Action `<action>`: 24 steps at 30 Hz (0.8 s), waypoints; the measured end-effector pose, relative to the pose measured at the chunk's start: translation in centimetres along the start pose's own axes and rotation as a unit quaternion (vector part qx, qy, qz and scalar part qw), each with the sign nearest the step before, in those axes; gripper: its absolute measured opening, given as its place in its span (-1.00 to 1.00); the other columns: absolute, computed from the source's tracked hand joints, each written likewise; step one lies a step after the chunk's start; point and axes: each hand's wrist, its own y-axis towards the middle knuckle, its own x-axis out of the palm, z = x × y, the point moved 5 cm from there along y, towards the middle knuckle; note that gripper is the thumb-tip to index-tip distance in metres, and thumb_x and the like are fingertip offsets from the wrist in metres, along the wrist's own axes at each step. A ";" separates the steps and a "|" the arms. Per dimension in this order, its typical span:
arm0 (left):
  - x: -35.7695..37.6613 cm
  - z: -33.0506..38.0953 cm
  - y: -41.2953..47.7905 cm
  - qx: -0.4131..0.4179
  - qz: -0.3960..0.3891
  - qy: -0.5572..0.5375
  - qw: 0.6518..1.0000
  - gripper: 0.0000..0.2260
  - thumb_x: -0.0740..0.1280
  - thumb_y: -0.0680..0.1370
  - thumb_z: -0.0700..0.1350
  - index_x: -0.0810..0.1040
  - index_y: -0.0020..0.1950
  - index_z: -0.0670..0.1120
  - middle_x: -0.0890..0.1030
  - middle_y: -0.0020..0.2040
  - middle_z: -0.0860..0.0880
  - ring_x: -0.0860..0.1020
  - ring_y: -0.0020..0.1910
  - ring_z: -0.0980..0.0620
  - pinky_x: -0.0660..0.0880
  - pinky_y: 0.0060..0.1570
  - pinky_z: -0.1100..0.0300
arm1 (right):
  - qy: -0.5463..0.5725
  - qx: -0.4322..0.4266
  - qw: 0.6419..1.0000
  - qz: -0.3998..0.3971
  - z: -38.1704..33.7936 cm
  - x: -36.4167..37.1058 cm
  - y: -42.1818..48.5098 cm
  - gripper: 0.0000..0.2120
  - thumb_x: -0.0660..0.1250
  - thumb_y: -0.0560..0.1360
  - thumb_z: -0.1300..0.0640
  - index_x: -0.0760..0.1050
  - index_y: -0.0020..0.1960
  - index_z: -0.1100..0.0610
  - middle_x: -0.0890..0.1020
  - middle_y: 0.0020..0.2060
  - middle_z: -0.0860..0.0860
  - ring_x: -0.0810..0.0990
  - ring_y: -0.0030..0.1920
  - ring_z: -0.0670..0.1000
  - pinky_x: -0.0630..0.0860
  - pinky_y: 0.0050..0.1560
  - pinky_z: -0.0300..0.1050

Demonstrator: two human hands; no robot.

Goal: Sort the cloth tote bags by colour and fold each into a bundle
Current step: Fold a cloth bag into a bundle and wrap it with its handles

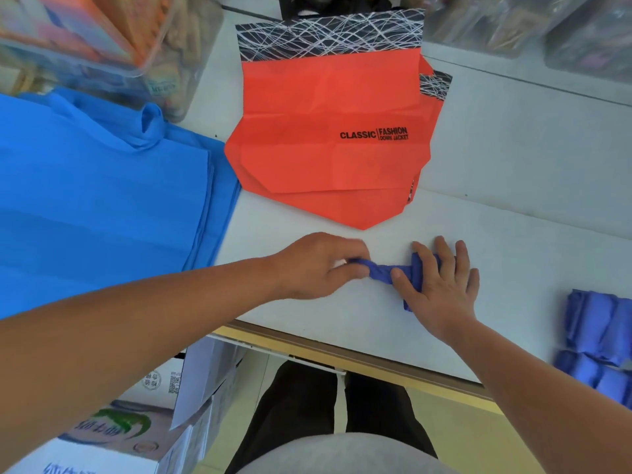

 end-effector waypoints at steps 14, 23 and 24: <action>6.1 -1.8 0.4 -0.308 0.215 -0.119 0.919 -0.78 0.20 0.66 0.11 0.46 -0.11 0.03 0.62 -0.27 0.06 0.63 -0.22 0.02 0.56 -0.12 -0.02 | -0.020 0.030 0.998 0.046 -1.4 -0.6 -0.9 0.03 -0.10 0.26 -0.75 0.05 0.55 -0.17 -0.03 0.60 -0.08 -0.29 0.60 0.06 -0.03 0.54 0.28; 6.5 -3.1 0.1 -0.306 0.182 -0.188 0.915 -0.80 0.34 0.60 0.07 0.54 -0.11 -0.03 0.67 -0.24 -0.05 0.67 -0.18 -0.05 0.61 -0.03 -0.14 | -0.037 0.020 0.994 0.098 -1.1 0.4 -0.6 -0.26 0.05 0.45 -0.53 0.12 0.49 -0.16 0.06 0.58 -0.03 -0.20 0.60 0.13 0.08 0.50 0.33; 6.4 -3.0 0.3 -0.308 0.177 -0.198 0.914 -0.80 0.36 0.60 0.05 0.56 -0.10 -0.06 0.67 -0.24 -0.07 0.68 -0.19 -0.05 0.61 -0.02 -0.11 | -0.041 0.014 0.994 0.099 -1.0 0.5 -0.6 -0.30 0.07 0.48 -0.48 0.13 0.49 -0.14 0.07 0.58 -0.01 -0.19 0.60 0.15 0.08 0.48 0.35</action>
